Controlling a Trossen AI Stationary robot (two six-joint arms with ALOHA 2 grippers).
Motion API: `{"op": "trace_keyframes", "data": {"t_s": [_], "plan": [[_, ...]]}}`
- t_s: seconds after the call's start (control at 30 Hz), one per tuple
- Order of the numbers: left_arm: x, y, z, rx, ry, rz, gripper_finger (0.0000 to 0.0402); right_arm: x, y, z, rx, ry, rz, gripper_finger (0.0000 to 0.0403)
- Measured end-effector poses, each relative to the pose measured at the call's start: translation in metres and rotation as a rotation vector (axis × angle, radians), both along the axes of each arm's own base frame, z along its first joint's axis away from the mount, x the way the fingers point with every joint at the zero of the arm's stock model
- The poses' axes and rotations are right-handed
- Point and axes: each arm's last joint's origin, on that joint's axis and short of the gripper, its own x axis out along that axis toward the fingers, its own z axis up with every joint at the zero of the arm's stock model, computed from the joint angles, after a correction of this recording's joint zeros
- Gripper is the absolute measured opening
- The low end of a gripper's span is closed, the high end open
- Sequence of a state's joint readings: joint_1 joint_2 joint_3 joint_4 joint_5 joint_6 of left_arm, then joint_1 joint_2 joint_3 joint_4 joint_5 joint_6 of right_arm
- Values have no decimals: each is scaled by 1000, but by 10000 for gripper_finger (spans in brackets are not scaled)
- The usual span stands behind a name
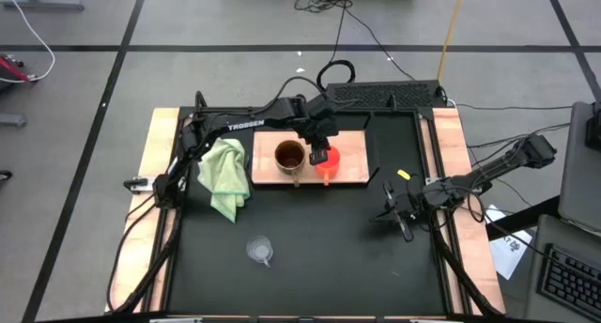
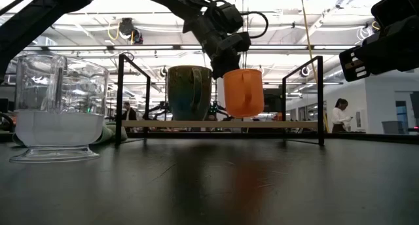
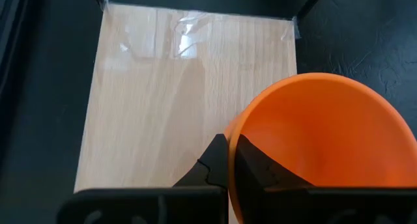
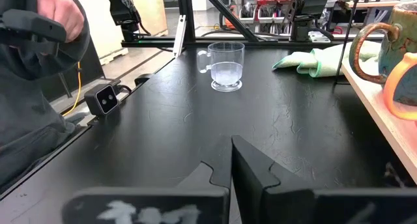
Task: Stack small to large cups/mugs on shelf
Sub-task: Put the orange mug to the right of the light green mug on the shelf
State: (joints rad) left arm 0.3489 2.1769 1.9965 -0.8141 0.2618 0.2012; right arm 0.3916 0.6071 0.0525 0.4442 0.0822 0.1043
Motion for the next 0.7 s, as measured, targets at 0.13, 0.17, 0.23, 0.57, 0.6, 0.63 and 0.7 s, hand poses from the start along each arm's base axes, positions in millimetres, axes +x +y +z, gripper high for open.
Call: {"op": "trace_keyframes", "data": {"t_s": [0.13, 0.17, 0.23, 0.57, 0.6, 0.63, 0.7], "plan": [[0, 0, -3, -4, 3, 4, 5, 0, 0, 0, 0, 0, 0, 0], [0, 0, -5, -6, 7, 4, 5, 0, 0, 0, 0, 0, 0, 0], [-1, 0, -8, -13, 18, 9, 5, 0, 0, 0, 0, 0, 0, 0], [-2, -1, -16, -22, 12, 7, 5, 0, 0, 0, 1, -1, 0, 0], [-2, -1, -16, -22, 10, 6, 5, 0, 0, 0, 1, -1, 0, 0], [-2, -1, -16, -22, 6, 4, 5, 0, 0, 0, 0, -1, 0, 0], [-1, -1, -16, -21, 2, 0, 5, 0, 0, 0, 1, -1, 0, 0]]}}
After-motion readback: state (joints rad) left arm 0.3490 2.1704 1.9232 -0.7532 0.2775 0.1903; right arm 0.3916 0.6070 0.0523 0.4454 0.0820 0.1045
